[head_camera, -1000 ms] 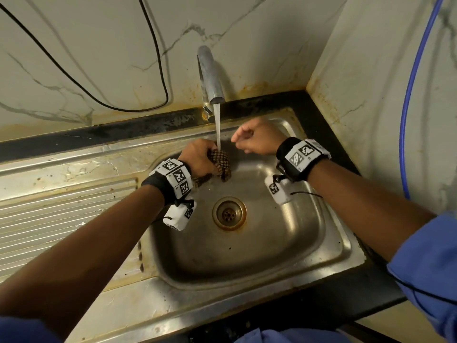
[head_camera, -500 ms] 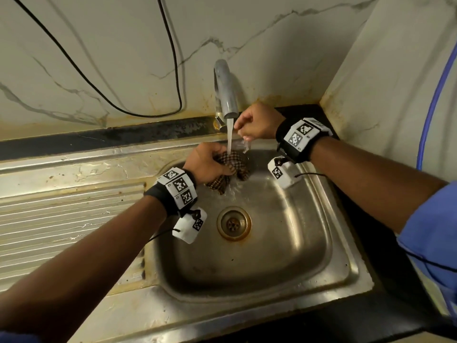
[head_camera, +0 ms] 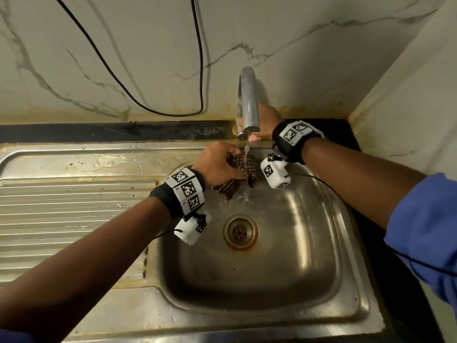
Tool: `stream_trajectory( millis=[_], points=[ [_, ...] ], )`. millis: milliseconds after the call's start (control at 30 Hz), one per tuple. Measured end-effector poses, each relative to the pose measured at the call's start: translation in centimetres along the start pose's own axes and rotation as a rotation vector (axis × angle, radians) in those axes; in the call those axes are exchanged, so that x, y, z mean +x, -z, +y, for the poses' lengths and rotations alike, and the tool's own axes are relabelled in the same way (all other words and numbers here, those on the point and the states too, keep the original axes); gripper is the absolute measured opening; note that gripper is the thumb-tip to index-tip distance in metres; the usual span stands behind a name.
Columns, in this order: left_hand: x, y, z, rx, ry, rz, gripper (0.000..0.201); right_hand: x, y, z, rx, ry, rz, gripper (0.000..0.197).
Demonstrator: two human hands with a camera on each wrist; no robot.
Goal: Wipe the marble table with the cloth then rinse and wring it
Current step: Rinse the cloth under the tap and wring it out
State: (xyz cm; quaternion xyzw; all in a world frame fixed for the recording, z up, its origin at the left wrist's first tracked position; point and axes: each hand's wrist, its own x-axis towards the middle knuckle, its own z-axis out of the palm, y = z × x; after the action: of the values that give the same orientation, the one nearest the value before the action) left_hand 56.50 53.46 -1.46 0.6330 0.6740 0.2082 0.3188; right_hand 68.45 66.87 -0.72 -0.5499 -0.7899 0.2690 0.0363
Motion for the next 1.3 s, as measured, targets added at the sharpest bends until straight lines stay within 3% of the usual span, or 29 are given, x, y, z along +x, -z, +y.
stream_trajectory(
  millis=[100,167,267,400,533,600,700,833,900,1133,1300],
  points=[
    [-0.3,0.0,-0.1,0.018,-0.031,0.002,0.028,-1.3,-0.7,1.5,0.227,-0.05,-0.069,0.046],
    [-0.7,0.2,0.0,-0.006,-0.045,-0.002,0.026,-3.6,-1.6,2.9,0.245,0.002,-0.099,0.062],
    [-1.5,0.5,0.0,-0.045,-0.055,-0.055,0.029,-7.5,-3.0,4.8,0.509,0.11,-0.18,0.051],
    [-3.0,0.3,0.8,-0.03,-0.082,-0.126,0.03,-11.9,-4.4,6.1,0.857,0.19,-0.194,0.065],
    [-4.3,0.1,1.9,-0.099,-0.035,-0.083,0.025,-15.2,-6.9,5.7,0.851,0.302,-0.247,0.094],
    [-4.9,0.2,2.0,-0.18,0.013,-0.086,0.025,-15.7,-7.9,5.4,0.767,0.32,-0.159,0.087],
    [-5.9,0.3,1.7,-0.157,0.078,-0.104,0.032,-15.3,-7.2,5.0,0.706,0.235,-0.084,0.049],
    [-7.4,0.0,0.5,0.11,0.007,-0.149,0.056,-14.5,-3.1,3.6,0.415,0.262,-0.237,0.033],
    [-8.0,-0.9,0.2,0.159,0.01,-0.153,0.053,-14.3,-1.0,2.1,0.381,0.305,-0.294,0.029],
    [-8.4,-2.9,1.6,-0.571,0.099,0.039,0.055,-13.2,0.6,-1.6,0.481,0.34,-0.447,0.024],
    [-7.5,-3.5,1.8,-0.702,0.095,0.051,0.045,-12.9,0.6,0.5,0.699,0.259,-0.261,0.03]
  ],
)
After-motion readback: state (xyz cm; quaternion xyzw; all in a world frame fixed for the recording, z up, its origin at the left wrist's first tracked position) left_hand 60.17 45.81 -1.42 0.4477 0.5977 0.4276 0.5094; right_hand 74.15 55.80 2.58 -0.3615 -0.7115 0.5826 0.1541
